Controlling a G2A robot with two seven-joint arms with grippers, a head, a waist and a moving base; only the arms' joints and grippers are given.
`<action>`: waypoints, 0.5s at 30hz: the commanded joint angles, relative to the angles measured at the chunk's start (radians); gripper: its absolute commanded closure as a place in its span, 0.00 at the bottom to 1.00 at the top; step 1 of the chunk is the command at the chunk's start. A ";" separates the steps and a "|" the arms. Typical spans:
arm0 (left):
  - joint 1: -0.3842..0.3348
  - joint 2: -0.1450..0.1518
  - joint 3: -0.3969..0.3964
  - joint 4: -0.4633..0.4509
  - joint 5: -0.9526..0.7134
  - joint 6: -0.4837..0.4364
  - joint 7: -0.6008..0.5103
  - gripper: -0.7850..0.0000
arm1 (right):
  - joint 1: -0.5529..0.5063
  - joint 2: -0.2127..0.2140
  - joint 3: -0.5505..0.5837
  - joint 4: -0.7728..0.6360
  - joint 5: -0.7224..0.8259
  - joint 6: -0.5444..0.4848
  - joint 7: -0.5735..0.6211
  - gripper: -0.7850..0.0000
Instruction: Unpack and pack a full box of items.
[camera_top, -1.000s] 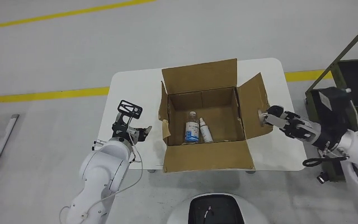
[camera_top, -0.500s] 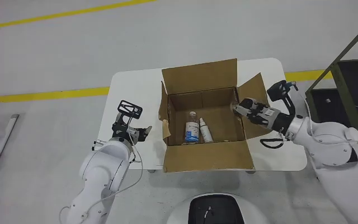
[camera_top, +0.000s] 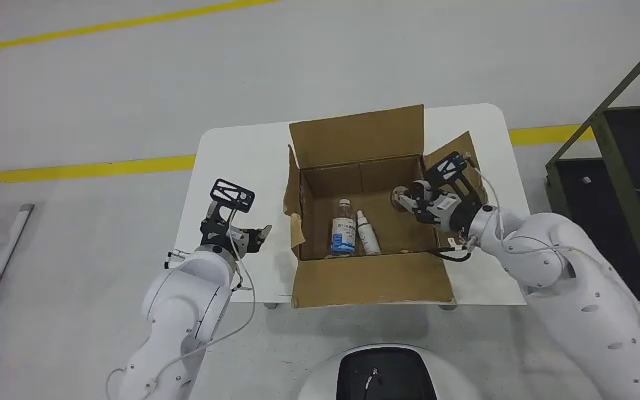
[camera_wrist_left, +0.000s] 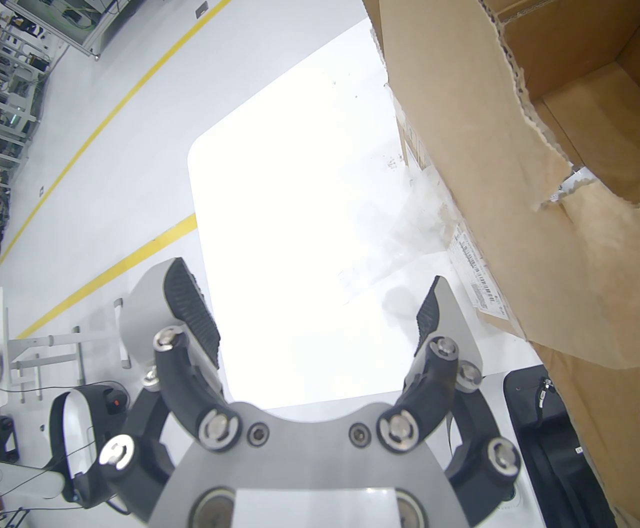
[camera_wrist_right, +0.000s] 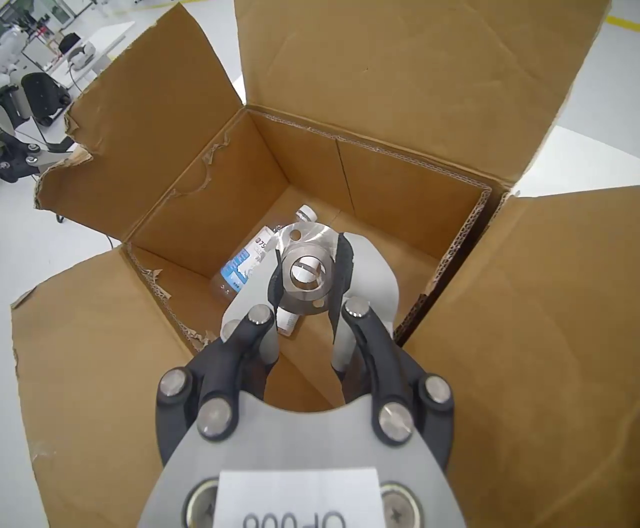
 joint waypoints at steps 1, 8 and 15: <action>0.000 0.000 0.000 0.000 0.000 0.000 0.000 0.00 | 0.000 0.000 0.000 0.000 0.000 0.000 0.000 1.00; 0.000 0.000 0.000 0.000 0.000 0.000 0.000 0.00 | 0.004 -0.004 -0.020 0.020 -0.002 0.019 -0.020 1.00; 0.000 0.000 0.000 0.000 0.000 0.000 0.000 0.00 | 0.140 -0.029 -0.158 0.152 -0.056 0.066 0.008 1.00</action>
